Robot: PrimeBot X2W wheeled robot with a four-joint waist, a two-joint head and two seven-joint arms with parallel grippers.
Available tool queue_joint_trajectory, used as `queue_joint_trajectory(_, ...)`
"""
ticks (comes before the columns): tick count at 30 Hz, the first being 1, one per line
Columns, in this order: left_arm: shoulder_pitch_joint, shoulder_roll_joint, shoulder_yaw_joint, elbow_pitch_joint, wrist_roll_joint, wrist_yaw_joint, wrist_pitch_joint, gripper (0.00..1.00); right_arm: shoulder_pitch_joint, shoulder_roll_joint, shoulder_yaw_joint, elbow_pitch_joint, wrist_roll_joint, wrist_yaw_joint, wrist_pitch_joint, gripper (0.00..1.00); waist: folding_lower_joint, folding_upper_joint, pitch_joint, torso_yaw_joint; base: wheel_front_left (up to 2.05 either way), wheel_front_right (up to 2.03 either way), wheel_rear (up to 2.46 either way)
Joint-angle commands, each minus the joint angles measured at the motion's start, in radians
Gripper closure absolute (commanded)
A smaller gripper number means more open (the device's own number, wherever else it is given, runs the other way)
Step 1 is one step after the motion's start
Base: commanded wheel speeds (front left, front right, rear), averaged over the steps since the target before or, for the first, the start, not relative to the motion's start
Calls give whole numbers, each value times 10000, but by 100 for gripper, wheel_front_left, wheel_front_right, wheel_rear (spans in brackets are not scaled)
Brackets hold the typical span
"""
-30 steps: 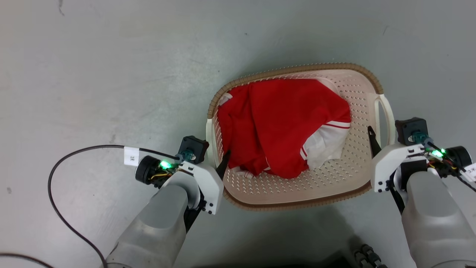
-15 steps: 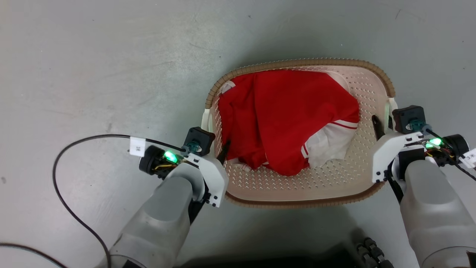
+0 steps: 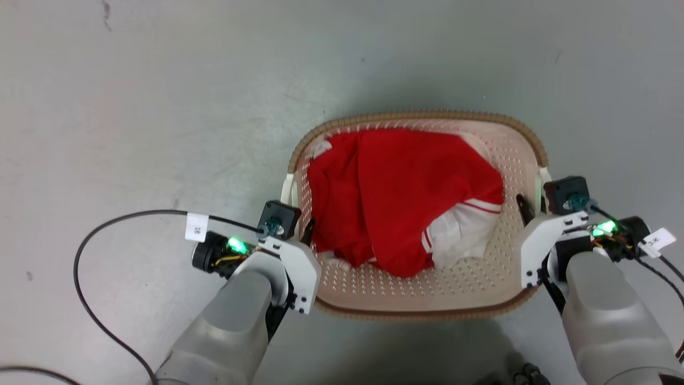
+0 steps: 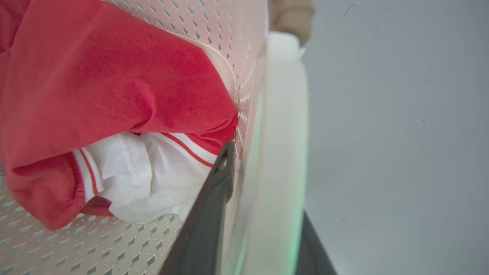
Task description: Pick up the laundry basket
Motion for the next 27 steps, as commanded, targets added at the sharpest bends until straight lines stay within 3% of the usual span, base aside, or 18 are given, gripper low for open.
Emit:
queue_joint_trajectory(1, 92, 79, -129, 2, -75, -121, -76, 100, 270, -208, 97, 109, -247, -24, 10, 100, 1, 0, -406, 77, 0, 0, 0)
queue_joint_trajectory(14, 700, 98, -606, 388, -1140, -216, 591, 100, 942, -192, 599, 579, -80, -24, 572, 100, 1, 0, -2492, 530, 0, 0, 0)
queue_joint_trajectory(19, 763, 99, -666, 506, -1422, -234, 870, 100, 1301, -192, 1267, 609, 468, -22, 946, 100, 1, 0, -3159, 675, 0, 0, 0)
queue_joint_trajectory(27, 789, 132, -859, 717, -1754, -278, 1529, 100, 1696, -186, 3395, 622, 2202, -16, 1778, 100, 1, 0, -4264, 825, 0, 0, 0)
